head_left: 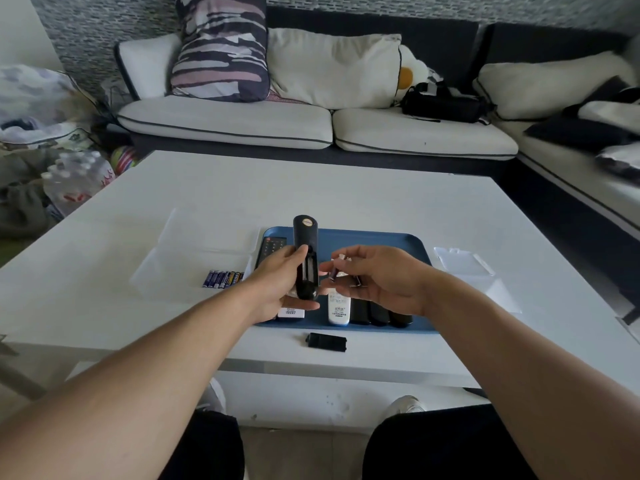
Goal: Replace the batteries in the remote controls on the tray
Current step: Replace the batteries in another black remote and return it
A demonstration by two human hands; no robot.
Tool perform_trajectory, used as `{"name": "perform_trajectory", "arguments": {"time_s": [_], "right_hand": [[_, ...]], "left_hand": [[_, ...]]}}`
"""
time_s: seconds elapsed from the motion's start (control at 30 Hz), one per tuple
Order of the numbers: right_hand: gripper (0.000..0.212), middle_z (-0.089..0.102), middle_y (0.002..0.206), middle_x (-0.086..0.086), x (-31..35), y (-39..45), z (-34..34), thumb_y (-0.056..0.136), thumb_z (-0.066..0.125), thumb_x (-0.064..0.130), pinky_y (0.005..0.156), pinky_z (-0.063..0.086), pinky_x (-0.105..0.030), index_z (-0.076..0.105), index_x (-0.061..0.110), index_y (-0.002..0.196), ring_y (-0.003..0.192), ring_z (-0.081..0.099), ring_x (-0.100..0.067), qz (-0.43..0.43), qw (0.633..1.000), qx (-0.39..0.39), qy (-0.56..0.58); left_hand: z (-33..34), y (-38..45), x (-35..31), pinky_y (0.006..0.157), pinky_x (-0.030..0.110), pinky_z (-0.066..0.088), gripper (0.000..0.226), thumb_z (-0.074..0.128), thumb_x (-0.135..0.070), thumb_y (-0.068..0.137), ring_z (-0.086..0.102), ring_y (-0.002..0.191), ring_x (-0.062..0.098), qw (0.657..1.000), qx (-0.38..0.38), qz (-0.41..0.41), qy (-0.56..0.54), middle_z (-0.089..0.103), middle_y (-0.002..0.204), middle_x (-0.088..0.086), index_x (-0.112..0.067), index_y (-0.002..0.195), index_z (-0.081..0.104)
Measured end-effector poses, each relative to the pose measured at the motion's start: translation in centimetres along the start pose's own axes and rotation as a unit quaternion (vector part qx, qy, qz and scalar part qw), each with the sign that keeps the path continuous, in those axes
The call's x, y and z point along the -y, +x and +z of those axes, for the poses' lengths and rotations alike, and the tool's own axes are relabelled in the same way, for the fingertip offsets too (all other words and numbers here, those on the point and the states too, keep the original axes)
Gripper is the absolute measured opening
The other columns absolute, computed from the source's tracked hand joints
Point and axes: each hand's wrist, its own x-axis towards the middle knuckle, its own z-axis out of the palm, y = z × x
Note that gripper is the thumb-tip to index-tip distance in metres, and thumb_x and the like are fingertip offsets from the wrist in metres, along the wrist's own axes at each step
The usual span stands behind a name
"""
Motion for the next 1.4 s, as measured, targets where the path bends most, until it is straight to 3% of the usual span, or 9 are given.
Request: {"name": "perform_trajectory", "arguments": {"time_s": [0.1, 0.27, 0.43, 0.63, 0.77, 0.9, 1.0, 1.13, 1.4], "right_hand": [[0.007, 0.072, 0.117, -0.013, 0.1, 0.1, -0.1, 0.098, 0.06, 0.01, 0.068, 0.054, -0.021, 0.066, 0.009, 0.097, 0.092, 0.068, -0.019, -0.014, 1.0, 0.0, -0.008], [0.011, 0.071, 0.087, -0.001, -0.3, 0.6, -0.3, 0.094, 0.066, 0.01, 0.073, 0.045, -0.022, 0.073, 0.01, 0.102, 0.073, 0.06, -0.008, -0.055, 0.994, -0.048, -0.084], [0.014, 0.072, 0.081, 0.004, -0.9, 1.1, -0.2, 0.091, 0.073, 0.016, 0.069, 0.045, -0.023, 0.076, 0.02, 0.104, 0.067, 0.057, -0.006, -0.163, 0.94, -0.131, -0.269], [0.012, 0.074, 0.086, 0.014, -1.2, 1.7, 0.3, 0.086, 0.077, 0.018, 0.077, 0.048, -0.017, 0.071, 0.025, 0.095, 0.081, 0.065, -0.001, -0.222, 0.898, -0.18, -0.335], [0.01, 0.074, 0.087, 0.014, -1.3, 1.8, 0.5, 0.086, 0.077, 0.019, 0.078, 0.048, -0.019, 0.072, 0.024, 0.093, 0.083, 0.066, -0.001, -0.227, 0.889, -0.174, -0.359], [0.009, 0.065, 0.069, 0.028, -1.3, 1.8, 0.4, 0.087, 0.077, 0.024, 0.062, 0.041, -0.014, 0.076, 0.03, 0.093, 0.065, 0.057, 0.005, -0.222, 0.872, -0.186, -0.395], [0.013, 0.065, 0.075, 0.021, -1.3, 1.9, 0.3, 0.084, 0.079, 0.024, 0.059, 0.037, -0.011, 0.076, 0.031, 0.095, 0.063, 0.055, 0.008, -0.223, 0.865, -0.197, -0.403], [0.026, 0.063, 0.087, 0.013, -1.4, 1.9, 0.4, 0.077, 0.085, 0.026, 0.06, 0.039, -0.013, 0.071, 0.029, 0.099, 0.069, 0.055, 0.0, -0.212, 0.864, -0.218, -0.401], [0.038, 0.061, 0.086, 0.008, -1.5, 1.9, 0.3, 0.071, 0.09, 0.031, 0.061, 0.041, -0.018, 0.066, 0.027, 0.101, 0.073, 0.057, -0.006, -0.198, 0.863, -0.218, -0.41]], "left_hand": [[0.2, -0.2, -0.1, 0.059, 0.041, 0.06, 0.032, 0.042, -0.04, 0.107, 0.076, 0.09, 0.031, 1.0, 0.03, -0.008, -0.001, 0.073, 0.114, 0.013, -0.021, 0.127, 0.058], [0.2, -0.4, -0.2, 0.064, 0.046, 0.061, 0.035, 0.038, -0.039, 0.109, 0.074, 0.097, 0.036, 0.997, 0.068, -0.03, 0.0, 0.076, 0.109, 0.01, -0.019, 0.123, 0.063], [0.5, -0.6, -0.3, 0.068, 0.049, 0.061, 0.038, 0.036, -0.037, 0.109, 0.073, 0.1, 0.039, 0.994, 0.098, -0.048, -0.016, 0.075, 0.109, 0.012, -0.012, 0.12, 0.062], [0.6, -0.8, -0.4, 0.08, 0.052, 0.061, 0.038, 0.038, -0.037, 0.109, 0.068, 0.104, 0.049, 0.991, 0.115, -0.046, -0.042, 0.07, 0.119, 0.025, -0.01, 0.121, 0.063], [0.4, -0.8, -0.4, 0.077, 0.05, 0.062, 0.043, 0.039, -0.038, 0.108, 0.067, 0.104, 0.051, 0.989, 0.127, -0.05, -0.055, 0.067, 0.121, 0.028, -0.007, 0.128, 0.061], [0.5, -1.0, -0.4, 0.073, 0.049, 0.063, 0.042, 0.042, -0.039, 0.107, 0.068, 0.101, 0.052, 0.988, 0.137, -0.055, -0.052, 0.069, 0.12, 0.026, -0.007, 0.128, 0.061], [0.6, -1.1, -0.5, 0.07, 0.047, 0.062, 0.042, 0.042, -0.04, 0.107, 0.07, 0.098, 0.049, 0.988, 0.137, -0.048, -0.051, 0.069, 0.119, 0.026, -0.009, 0.126, 0.062], [0.5, -1.1, -0.6, 0.073, 0.047, 0.062, 0.038, 0.043, -0.041, 0.107, 0.072, 0.094, 0.044, 0.988, 0.144, -0.032, -0.038, 0.073, 0.107, 0.019, -0.015, 0.125, 0.063], [0.5, -0.8, -0.4, 0.082, 0.057, 0.059, 0.034, 0.045, -0.031, 0.107, 0.07, 0.101, 0.046, 0.989, 0.144, -0.035, -0.016, 0.073, 0.111, 0.02, -0.01, 0.128, 0.059]]}}
